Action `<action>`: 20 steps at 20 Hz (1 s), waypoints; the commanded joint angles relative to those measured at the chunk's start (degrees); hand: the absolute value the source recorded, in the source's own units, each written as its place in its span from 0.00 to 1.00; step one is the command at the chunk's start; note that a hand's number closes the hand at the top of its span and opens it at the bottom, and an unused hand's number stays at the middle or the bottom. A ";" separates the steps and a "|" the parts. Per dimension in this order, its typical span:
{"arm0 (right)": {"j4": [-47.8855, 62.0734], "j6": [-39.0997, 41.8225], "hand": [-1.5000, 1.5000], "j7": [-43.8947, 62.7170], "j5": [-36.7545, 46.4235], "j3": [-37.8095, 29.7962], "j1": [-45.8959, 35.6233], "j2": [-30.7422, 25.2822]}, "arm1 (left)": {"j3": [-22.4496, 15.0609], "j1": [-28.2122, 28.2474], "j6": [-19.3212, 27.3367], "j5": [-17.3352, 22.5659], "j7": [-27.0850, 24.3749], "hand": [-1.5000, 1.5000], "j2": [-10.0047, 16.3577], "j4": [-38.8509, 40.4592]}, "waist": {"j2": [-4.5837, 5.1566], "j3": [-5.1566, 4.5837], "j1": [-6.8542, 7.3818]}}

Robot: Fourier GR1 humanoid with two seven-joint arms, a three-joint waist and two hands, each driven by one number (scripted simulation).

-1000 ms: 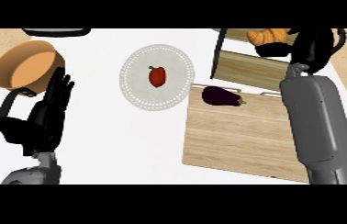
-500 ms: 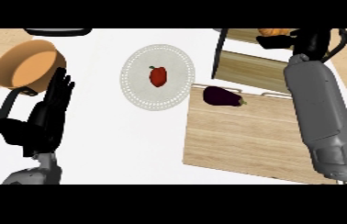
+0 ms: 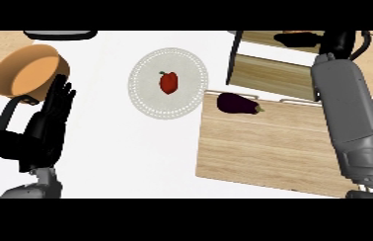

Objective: Pick the croissant from the tray and place it in the tiered shelf

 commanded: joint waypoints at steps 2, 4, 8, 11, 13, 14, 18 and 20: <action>-4.18 0.64 0.00 -3.33 -5.24 -1.71 -1.52 -1.05 | -2.48 -0.46 2.88 -2.88 1.38 0.50 -2.63 -0.61 | -0.10 -0.14 -0.22; -9.14 0.40 0.00 -1.14 -6.11 -2.04 0.21 -2.00 | -0.44 0.53 0.48 -0.60 0.17 0.50 -0.77 -1.01 | -0.27 -0.16 -0.51; -18.22 -0.04 0.00 6.03 -5.14 -2.38 5.28 -4.35 | -0.25 -0.02 1.14 -1.35 -2.32 0.50 -1.74 3.85 | -0.42 -0.20 -1.40; -23.50 2.71 0.00 11.34 -7.22 -4.37 8.79 -6.78 | 0.28 -0.01 0.52 -0.41 1.69 0.50 -0.57 0.04 | -0.42 -0.18 -1.14; -28.20 5.11 0.00 11.85 -9.47 -6.77 15.09 -8.61 | -0.54 0.42 1.40 -1.47 1.14 0.50 -1.33 -0.61 | -0.55 -0.16 -1.77; -32.02 5.33 0.00 14.09 -9.19 -5.98 17.20 -7.79 | 1.35 -1.30 1.04 -0.61 2.13 0.50 0.12 0.08 | -0.48 -0.18 -1.55; -46.87 13.08 0.00 18.20 -14.56 -8.74 26.86 -10.21 | 1.35 -1.42 1.04 0.18 3.78 0.50 -0.36 -0.74 | -0.73 -0.18 -2.47; -49.37 17.60 0.00 17.28 -20.03 -13.04 31.24 -13.04 | -0.35 1.93 1.19 -1.21 0.82 0.50 -1.55 -2.23 | -0.67 -0.15 -2.17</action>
